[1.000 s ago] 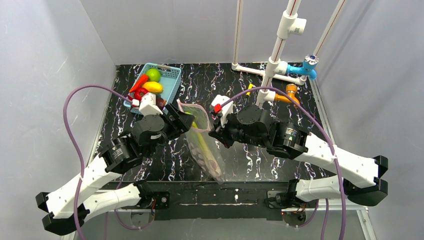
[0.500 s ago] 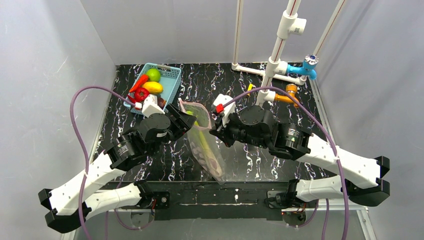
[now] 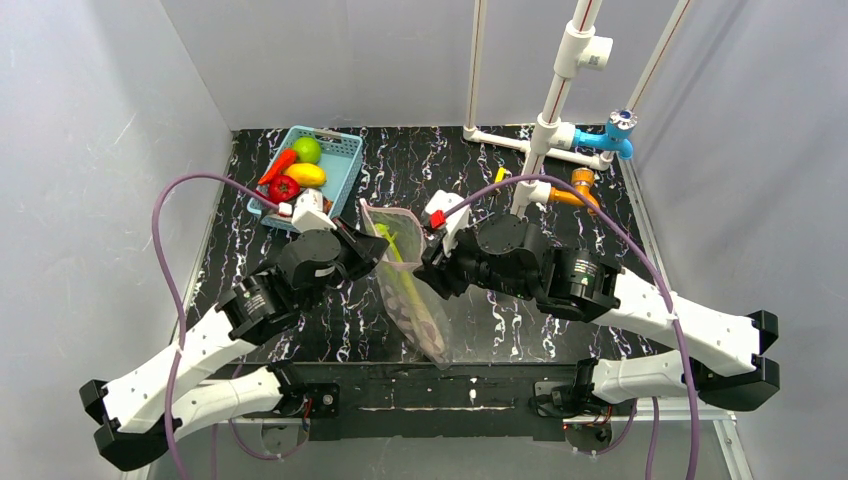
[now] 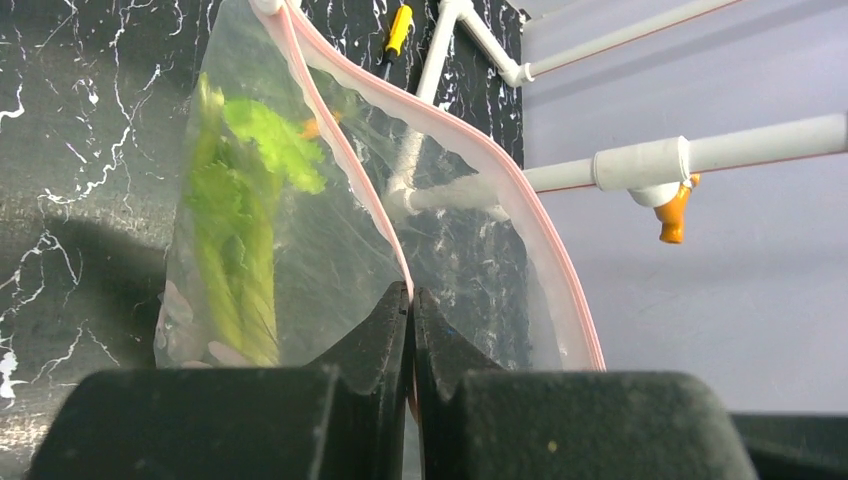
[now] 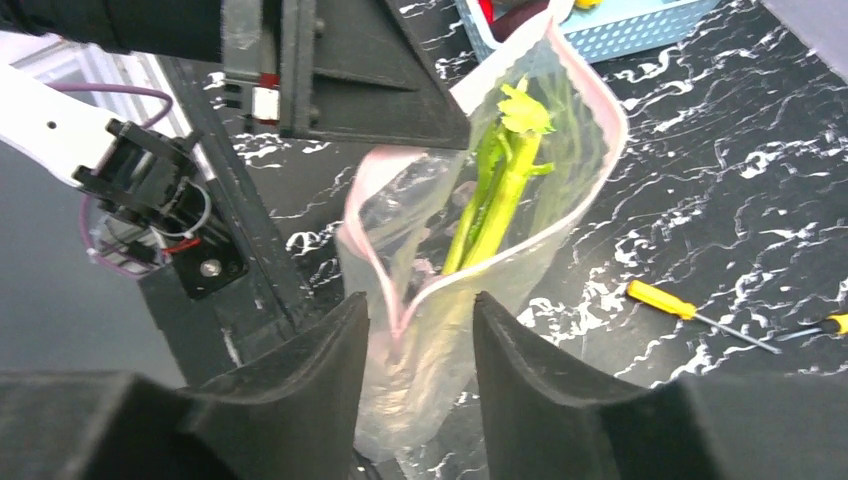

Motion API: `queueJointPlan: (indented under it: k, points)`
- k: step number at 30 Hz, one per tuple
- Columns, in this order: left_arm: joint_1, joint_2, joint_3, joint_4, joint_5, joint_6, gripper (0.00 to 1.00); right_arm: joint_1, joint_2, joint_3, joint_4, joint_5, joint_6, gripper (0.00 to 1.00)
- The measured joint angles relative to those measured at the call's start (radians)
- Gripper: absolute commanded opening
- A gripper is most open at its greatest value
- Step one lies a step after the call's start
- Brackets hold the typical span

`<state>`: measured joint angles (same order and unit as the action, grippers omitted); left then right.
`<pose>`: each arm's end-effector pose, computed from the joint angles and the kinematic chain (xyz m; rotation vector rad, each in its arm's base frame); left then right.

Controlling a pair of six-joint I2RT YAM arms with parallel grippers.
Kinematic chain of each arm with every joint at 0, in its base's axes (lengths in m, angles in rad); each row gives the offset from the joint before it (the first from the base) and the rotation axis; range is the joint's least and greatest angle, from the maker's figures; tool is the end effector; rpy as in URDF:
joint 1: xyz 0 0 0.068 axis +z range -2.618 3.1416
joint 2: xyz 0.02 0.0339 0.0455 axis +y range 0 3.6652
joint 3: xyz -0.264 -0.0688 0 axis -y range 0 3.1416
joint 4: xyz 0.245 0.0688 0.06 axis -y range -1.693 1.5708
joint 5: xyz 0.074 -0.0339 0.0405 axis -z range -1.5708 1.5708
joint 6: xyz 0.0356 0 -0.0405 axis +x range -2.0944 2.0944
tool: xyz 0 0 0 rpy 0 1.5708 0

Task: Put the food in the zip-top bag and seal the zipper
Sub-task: Adjust the zipper food storage bag at the center of the board.

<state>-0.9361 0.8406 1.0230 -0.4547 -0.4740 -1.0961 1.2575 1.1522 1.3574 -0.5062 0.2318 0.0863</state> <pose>0.1173 -0.1319 0.3852 -0.4987 1.8648 -0.9835 0.0830 0.2297 0.4312 -0.9231 1.6895 0.7048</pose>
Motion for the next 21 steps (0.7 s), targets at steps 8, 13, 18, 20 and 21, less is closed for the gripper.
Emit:
queueJointPlan:
  k: [8,13,18,20,21]
  points:
    - [0.001,-0.068,-0.029,0.027,0.042,0.08,0.0,0.0,0.089,0.205,-0.127,0.121,0.06,0.96]
    - [0.001,-0.069,-0.029,0.037,0.067,0.102,0.0,-0.008,0.16,0.342,-0.17,0.141,0.098,0.98]
    - [0.003,-0.07,-0.029,0.043,0.088,0.112,0.0,-0.04,0.294,0.521,-0.271,0.159,0.152,0.98]
    - [0.003,-0.072,-0.029,0.043,0.092,0.112,0.0,-0.056,0.365,0.602,-0.329,0.165,0.177,0.98]
    - [0.003,-0.075,-0.029,0.043,0.093,0.112,0.0,-0.063,0.395,0.628,-0.351,0.168,0.189,0.98]
